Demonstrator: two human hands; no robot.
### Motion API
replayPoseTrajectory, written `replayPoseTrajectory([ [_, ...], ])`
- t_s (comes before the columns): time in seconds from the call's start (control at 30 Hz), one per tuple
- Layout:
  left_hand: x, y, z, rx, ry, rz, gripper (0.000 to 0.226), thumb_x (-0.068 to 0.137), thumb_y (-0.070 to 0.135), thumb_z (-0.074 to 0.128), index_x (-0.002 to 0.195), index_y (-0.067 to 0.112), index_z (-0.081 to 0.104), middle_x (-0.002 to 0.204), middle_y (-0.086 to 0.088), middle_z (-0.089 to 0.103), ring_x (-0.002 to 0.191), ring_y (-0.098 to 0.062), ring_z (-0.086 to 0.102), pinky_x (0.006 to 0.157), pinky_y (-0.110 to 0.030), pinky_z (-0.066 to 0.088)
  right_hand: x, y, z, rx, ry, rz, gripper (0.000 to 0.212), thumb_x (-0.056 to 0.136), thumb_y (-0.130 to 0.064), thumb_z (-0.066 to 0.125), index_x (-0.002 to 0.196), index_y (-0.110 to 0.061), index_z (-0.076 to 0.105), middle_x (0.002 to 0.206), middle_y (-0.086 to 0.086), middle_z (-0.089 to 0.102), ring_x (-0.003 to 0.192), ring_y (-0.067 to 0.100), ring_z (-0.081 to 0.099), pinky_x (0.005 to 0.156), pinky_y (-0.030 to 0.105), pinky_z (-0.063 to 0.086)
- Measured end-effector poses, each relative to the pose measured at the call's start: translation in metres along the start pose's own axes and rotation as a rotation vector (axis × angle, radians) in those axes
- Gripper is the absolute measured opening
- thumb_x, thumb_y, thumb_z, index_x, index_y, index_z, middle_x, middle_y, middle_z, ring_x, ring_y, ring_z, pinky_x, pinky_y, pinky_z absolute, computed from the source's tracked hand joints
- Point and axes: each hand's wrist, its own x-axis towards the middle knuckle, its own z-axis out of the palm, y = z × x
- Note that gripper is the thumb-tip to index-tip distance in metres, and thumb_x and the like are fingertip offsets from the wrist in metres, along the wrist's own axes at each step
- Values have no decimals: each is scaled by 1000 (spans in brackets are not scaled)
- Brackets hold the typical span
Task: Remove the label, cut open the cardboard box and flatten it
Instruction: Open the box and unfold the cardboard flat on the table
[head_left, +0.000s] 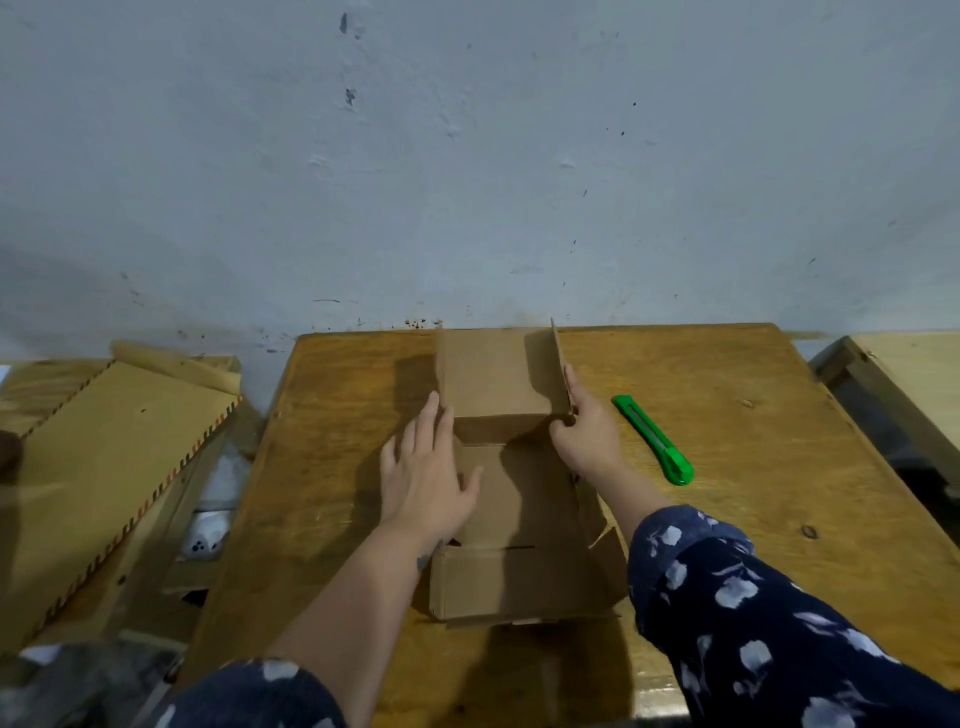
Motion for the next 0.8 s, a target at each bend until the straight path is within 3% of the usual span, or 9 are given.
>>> replayPoseTrajectory([
  [0.1,4,22,-3,44,163,-25,73,91,48,47,151,24,12,155,-6,10,141,-26,14,115,-43,16,-11,7,-2,-5,-18,77,69,83,-4,56,145,-23,33,141,7,47,132,27,43,107,44,41],
  [0.2,9,47,-3,14,247,-88,69,91,36,50,150,24,16,139,-9,27,125,-28,29,105,-42,24,-23,13,-3,-62,-25,104,70,84,-2,56,147,-15,28,147,8,40,137,27,36,113,38,32],
  [0.3,17,61,11,49,196,105,64,93,31,48,150,24,18,140,-8,34,127,-27,33,107,-41,27,-31,18,-5,-70,-24,71,70,85,3,53,148,-14,26,149,8,39,138,24,35,111,32,29],
  [0.4,33,64,27,115,87,266,63,98,32,41,152,23,10,158,-4,13,145,-27,10,117,-46,13,-32,20,-5,-54,13,49,63,87,3,50,145,-11,32,144,9,47,134,24,42,108,29,32],
  [0.5,48,67,38,150,-44,290,63,102,37,31,152,23,-4,161,1,-11,147,-23,-15,117,-54,-2,-30,24,-6,-15,24,67,52,91,-5,52,141,-12,40,141,7,51,131,22,46,107,30,35],
  [0.6,56,69,43,158,-107,262,59,103,39,23,151,27,-10,160,3,-16,146,-20,-19,116,-56,-7,-28,32,-11,98,-18,83,46,95,-14,51,140,-14,44,144,2,48,135,18,41,110,27,31],
  [0.8,61,67,50,182,-76,228,56,103,38,18,150,31,-12,160,2,-17,145,-21,-20,116,-54,-7,-33,46,-18,236,-40,119,43,100,-21,42,142,-16,40,148,-1,41,138,12,34,104,16,23],
])
